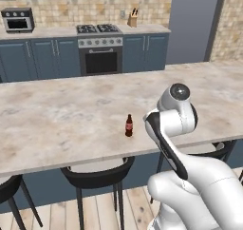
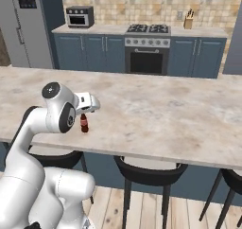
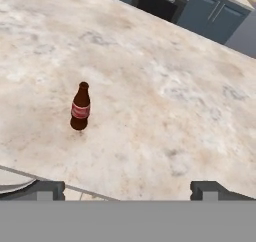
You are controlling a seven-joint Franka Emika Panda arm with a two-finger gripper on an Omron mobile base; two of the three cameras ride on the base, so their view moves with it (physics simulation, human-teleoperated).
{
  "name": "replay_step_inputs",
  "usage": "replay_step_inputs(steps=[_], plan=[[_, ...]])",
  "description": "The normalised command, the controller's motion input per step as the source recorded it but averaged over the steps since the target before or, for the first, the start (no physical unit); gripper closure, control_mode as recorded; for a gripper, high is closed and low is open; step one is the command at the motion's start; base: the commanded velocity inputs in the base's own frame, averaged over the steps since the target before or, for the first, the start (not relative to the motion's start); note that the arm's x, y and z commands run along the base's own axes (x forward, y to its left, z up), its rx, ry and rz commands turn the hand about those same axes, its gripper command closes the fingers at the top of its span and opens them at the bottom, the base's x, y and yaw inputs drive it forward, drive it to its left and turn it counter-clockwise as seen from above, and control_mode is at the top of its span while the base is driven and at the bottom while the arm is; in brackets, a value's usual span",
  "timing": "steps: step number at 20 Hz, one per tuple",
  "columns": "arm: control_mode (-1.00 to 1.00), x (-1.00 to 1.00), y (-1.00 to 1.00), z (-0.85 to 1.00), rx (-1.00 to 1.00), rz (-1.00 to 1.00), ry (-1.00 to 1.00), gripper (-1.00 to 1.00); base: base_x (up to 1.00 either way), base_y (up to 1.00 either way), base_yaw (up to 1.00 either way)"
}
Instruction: Place the large bottle from the dining counter next to the other large bottle outside the sink, and place the small bottle from the dining counter next to the other small bottle inside the sink.
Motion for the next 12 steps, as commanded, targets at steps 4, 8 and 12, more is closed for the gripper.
replay_step_inputs(steps=[4, 8, 12], plan=[[1.00, 0.00, 0.00, 0.00, 0.00, 0.00, 0.00, -1.00, 0.04, 0.00, 0.00], [1.00, 0.00, 0.00, 0.00, 0.00, 0.00, 0.00, -1.00, 0.09, 0.00, 0.00], [-1.00, 0.01, 0.00, -0.03, 0.01, 0.00, 0.00, -1.00, 0.05, 0.00, 0.00]])
